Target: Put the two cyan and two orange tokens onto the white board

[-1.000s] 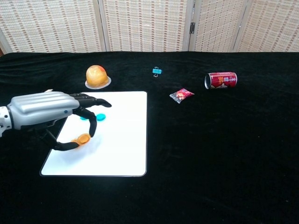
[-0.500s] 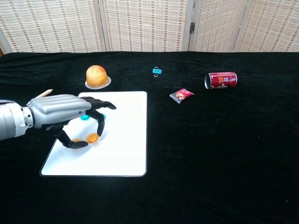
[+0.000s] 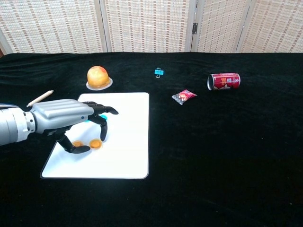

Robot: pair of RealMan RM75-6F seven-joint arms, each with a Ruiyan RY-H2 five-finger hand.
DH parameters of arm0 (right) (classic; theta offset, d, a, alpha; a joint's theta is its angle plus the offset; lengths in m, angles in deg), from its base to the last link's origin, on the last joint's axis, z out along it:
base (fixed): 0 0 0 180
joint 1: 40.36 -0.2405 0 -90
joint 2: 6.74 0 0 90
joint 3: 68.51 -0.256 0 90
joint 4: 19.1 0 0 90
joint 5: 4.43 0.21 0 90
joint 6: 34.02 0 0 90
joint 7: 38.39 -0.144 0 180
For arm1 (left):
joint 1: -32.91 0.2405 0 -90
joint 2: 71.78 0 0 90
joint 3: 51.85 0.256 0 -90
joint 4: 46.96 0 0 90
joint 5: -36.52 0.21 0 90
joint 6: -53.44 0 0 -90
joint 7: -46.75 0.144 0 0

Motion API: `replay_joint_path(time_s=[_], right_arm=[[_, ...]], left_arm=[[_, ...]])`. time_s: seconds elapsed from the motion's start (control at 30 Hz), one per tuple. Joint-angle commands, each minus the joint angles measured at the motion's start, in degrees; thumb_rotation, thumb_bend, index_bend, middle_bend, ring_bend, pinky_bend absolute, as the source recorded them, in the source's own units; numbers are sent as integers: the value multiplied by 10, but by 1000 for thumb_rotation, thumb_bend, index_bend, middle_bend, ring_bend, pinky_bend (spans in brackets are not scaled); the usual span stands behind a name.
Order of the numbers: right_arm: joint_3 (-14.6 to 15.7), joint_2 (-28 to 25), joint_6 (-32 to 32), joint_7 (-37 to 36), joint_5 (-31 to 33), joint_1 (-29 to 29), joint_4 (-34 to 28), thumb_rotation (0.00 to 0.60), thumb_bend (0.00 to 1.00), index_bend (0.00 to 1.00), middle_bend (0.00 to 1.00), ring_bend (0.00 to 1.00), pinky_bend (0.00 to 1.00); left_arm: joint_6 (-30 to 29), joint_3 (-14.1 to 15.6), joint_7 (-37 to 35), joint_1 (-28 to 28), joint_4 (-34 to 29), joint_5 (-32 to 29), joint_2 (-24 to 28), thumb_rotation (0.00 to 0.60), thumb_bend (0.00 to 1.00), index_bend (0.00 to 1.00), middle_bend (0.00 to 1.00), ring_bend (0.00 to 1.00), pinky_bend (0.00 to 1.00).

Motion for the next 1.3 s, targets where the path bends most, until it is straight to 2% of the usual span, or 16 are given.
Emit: replay_joint_path(time_s=[0.03, 0.2, 0.4, 0.77, 0.93, 1.03, 1.17, 1.3], right_arm=[[0, 0, 1, 0, 1, 0, 0, 600, 358, 0, 32, 31, 35], [-2, 0, 3, -1, 2, -2, 0, 600, 358, 0, 32, 31, 35], [-6, -5, 4, -6, 8, -2, 1, 600, 358, 0, 32, 31, 35], [-9, -25, 42, -72, 26, -17, 11, 600, 358, 0, 32, 34, 35], [-9, -31, 64, -84, 38, -24, 9, 600, 345, 0, 31, 27, 35], [-5, -34, 73, -110, 29, -29, 9, 600, 345, 0, 28, 22, 35], [2, -42, 86, -165, 13, -37, 10, 600, 345, 0, 22, 15, 35], [4, -40, 81, -180, 0, -40, 16, 600, 345, 0, 21, 12, 29]], left_arm=[[-2, 1, 0, 0, -2, 0, 1, 600, 431, 397, 69, 0, 0], [-11, 4, -4, 1, -9, 5, 5, 600, 430, 344, 59, 0, 0], [-81, -17, -45, 27, -31, 3, 30, 600, 431, 266, 57, 0, 0], [-192, -68, -96, 106, -49, -83, 110, 600, 429, 214, 57, 0, 0], [-225, -66, -87, 150, -57, -116, 139, 600, 430, 218, 57, 0, 0], [-266, -62, -80, 188, -66, -130, 146, 600, 430, 214, 57, 0, 0], [-308, -53, -76, 224, -63, -126, 149, 600, 430, 204, 57, 0, 0], [-347, -40, -62, 258, -76, -115, 155, 600, 430, 195, 57, 0, 0]])
